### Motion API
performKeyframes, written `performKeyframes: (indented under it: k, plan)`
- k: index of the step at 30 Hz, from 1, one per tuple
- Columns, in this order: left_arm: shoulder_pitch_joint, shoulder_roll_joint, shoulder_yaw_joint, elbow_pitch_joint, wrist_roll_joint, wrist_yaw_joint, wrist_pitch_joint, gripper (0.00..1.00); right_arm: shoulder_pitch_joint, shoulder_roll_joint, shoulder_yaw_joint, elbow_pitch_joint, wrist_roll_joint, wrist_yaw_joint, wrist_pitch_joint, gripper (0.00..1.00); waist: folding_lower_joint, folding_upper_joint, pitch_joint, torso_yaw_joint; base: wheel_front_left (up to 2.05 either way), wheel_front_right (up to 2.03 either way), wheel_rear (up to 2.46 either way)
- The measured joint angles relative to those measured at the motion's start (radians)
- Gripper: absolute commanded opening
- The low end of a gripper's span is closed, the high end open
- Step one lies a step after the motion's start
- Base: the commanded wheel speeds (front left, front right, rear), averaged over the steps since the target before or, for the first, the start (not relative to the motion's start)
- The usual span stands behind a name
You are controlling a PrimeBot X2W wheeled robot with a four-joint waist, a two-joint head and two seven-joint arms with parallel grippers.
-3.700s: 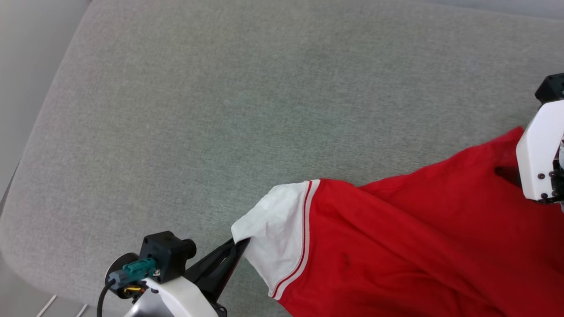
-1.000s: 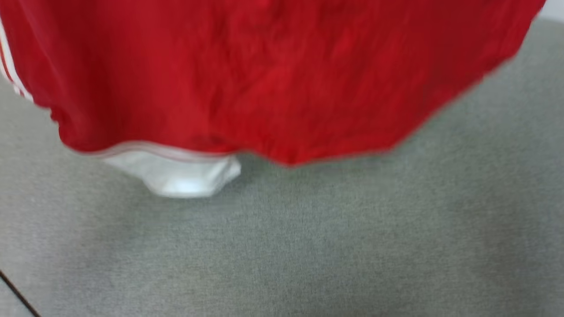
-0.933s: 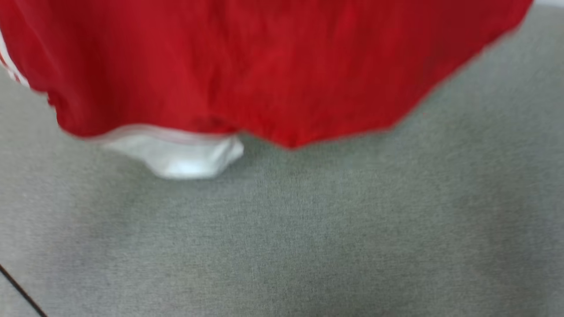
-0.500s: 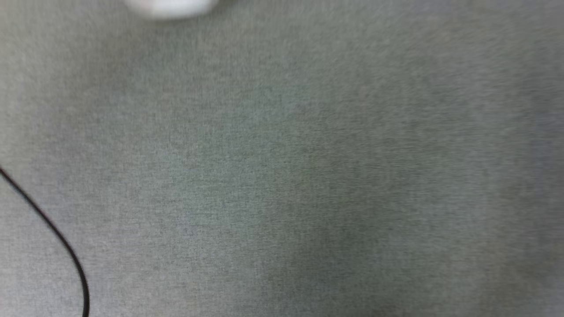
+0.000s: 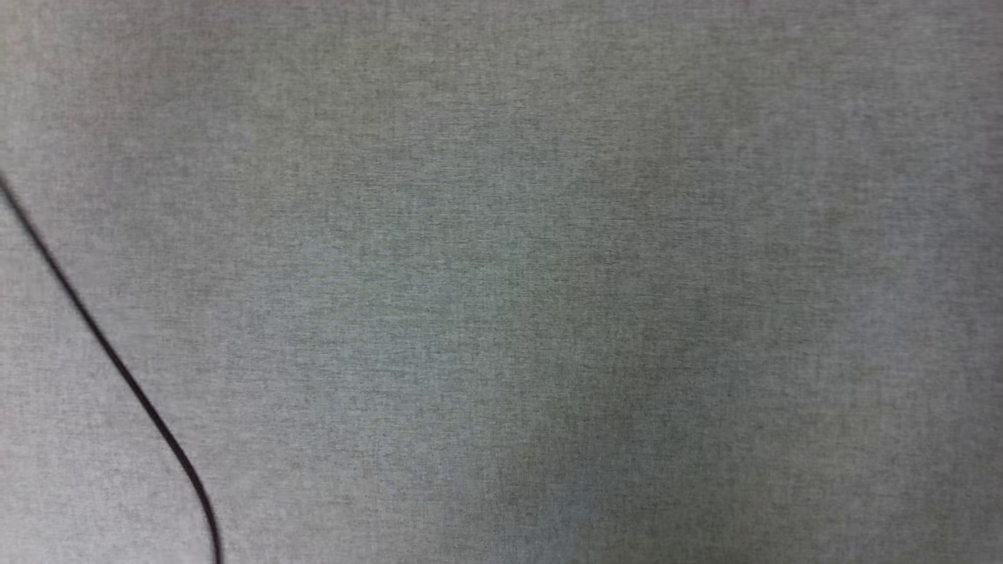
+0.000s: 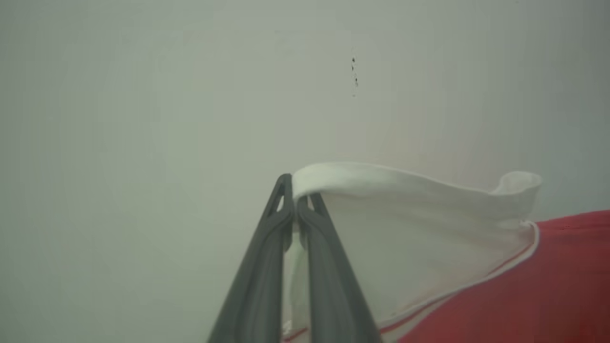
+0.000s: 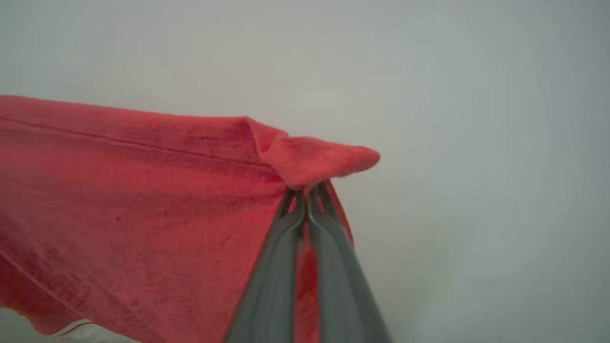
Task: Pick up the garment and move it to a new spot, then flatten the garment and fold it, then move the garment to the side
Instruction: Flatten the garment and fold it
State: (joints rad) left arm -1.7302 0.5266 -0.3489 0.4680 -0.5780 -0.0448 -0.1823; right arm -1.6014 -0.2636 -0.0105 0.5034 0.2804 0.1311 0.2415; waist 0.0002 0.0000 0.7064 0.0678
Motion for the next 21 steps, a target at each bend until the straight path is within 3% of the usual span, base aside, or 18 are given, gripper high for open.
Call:
performKeyframes:
  k: [5,11,21]
  plan:
    - [0.169,-0.039,-0.029,0.017,-0.018,-0.016,-0.044,0.00,0.138,-0.011,0.089,0.046,-0.005,0.000,-0.101,0.00,-0.0001,0.0000,-0.020,0.007,0.00,0.00,0.00]
    - [0.451,-0.065,-0.062,-0.028,-0.035,-0.013,-0.067,0.00,0.345,-0.016,0.156,0.073,0.054,0.000,-0.138,0.00,-0.0001,0.0000,-0.088,0.013,0.00,0.00,0.00]
    - [0.985,-0.046,-0.128,-0.245,-0.076,0.068,-0.049,0.00,0.729,-0.082,0.262,0.002,0.205,0.000,-0.172,0.00,-0.0005,0.0000,-0.264,0.022,0.00,0.00,0.00]
